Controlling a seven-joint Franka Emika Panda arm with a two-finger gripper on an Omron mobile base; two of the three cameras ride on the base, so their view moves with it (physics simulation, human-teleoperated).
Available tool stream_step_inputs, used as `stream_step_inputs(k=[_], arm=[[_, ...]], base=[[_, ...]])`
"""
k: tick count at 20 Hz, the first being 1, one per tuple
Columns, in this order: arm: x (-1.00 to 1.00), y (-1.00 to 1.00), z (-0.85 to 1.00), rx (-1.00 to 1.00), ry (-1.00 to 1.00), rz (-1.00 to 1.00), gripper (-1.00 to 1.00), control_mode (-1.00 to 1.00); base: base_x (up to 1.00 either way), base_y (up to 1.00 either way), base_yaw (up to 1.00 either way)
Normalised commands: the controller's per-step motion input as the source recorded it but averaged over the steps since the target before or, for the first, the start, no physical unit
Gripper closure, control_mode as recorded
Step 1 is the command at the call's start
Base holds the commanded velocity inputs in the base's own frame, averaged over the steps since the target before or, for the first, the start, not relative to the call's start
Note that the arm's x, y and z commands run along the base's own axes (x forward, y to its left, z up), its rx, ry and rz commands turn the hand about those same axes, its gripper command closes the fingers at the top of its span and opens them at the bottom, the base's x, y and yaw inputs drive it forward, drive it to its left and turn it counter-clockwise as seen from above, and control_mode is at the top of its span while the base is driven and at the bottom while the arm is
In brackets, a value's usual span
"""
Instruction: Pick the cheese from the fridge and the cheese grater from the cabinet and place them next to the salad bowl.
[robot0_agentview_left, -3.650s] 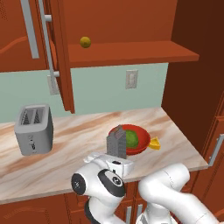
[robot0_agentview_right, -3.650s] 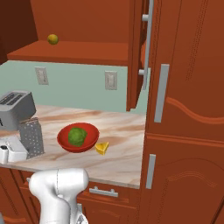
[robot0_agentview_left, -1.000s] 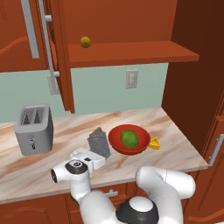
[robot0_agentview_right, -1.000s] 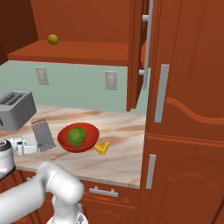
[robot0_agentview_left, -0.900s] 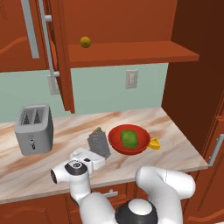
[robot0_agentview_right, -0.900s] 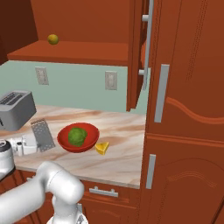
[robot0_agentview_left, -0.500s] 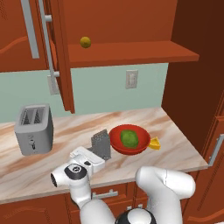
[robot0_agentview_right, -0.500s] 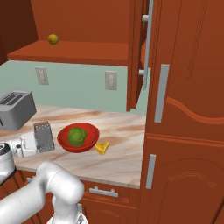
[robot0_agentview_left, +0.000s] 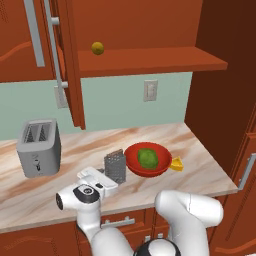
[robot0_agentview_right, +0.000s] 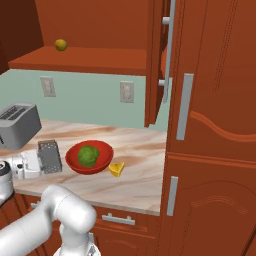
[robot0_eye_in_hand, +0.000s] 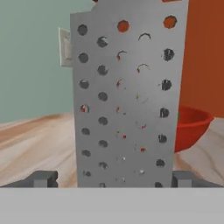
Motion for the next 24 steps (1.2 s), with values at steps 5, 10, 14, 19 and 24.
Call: stream_step_inputs(k=[5, 10, 14, 19, 24], arm=[[-0.09, 0.27, 0.00, 0.09, 0.02, 0.00, -1.00, -1.00], [-0.22, 0.27, 0.00, 0.03, 0.00, 0.00, -1.00, -1.00], [-0.53, 0.13, 0.00, 0.05, -0.05, -0.02, -1.00, -1.00], [-0.83, -0.16, 0.34, 0.35, -0.03, -0.03, -1.00, -1.00], [-0.73, -0.21, 0.46, 0.63, 0.01, 0.03, -1.00, -1.00]], base=[[0.00, 0.00, 0.00], [0.00, 0.00, 0.00], [0.00, 0.00, 0.00], [0.00, 0.00, 0.00], [0.00, 0.00, 0.00]])
